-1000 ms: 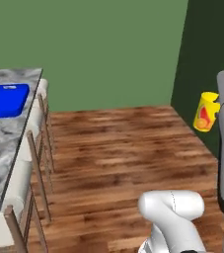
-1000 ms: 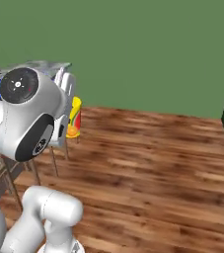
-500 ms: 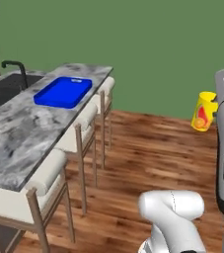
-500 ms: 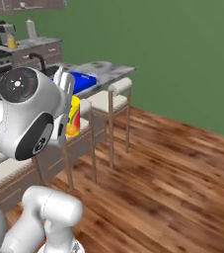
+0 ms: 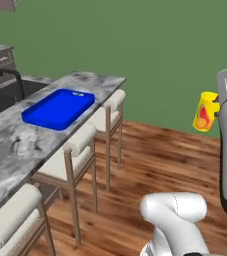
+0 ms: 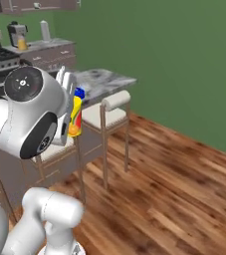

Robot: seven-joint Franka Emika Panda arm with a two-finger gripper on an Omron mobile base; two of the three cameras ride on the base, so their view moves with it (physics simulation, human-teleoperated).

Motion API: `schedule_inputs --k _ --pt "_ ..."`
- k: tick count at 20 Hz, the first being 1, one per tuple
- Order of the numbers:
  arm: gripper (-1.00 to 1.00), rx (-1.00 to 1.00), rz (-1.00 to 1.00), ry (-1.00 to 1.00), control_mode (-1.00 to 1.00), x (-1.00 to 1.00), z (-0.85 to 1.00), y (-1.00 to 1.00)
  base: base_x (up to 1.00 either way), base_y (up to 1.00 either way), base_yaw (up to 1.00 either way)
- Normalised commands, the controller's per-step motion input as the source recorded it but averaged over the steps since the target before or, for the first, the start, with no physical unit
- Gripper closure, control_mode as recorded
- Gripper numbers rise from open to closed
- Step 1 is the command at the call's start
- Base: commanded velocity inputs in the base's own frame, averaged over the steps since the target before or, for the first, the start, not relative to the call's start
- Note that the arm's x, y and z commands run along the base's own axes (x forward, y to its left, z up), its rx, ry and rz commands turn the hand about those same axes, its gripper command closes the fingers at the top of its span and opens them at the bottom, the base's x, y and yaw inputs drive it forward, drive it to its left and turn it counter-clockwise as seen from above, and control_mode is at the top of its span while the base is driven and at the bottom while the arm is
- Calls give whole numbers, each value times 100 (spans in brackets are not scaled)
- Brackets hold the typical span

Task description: There is a tray on the dining counter. Grab the cup, mug, and pitcher and place them on the tray. The pitcher may be placed next to the tray if it cannot fit the tray.

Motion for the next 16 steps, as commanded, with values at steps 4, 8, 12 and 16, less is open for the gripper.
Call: schedule_inputs --k 4,8,12,16 --pt "100 0 0 0 100 0 0 0 87 -64 23" --pt "100 0 0 0 100 0 0 0 94 -57 23" --pt "100 0 0 0 100 0 0 0 93 -37 29" --pt "100 0 0 0 100 0 0 0 83 -17 35"
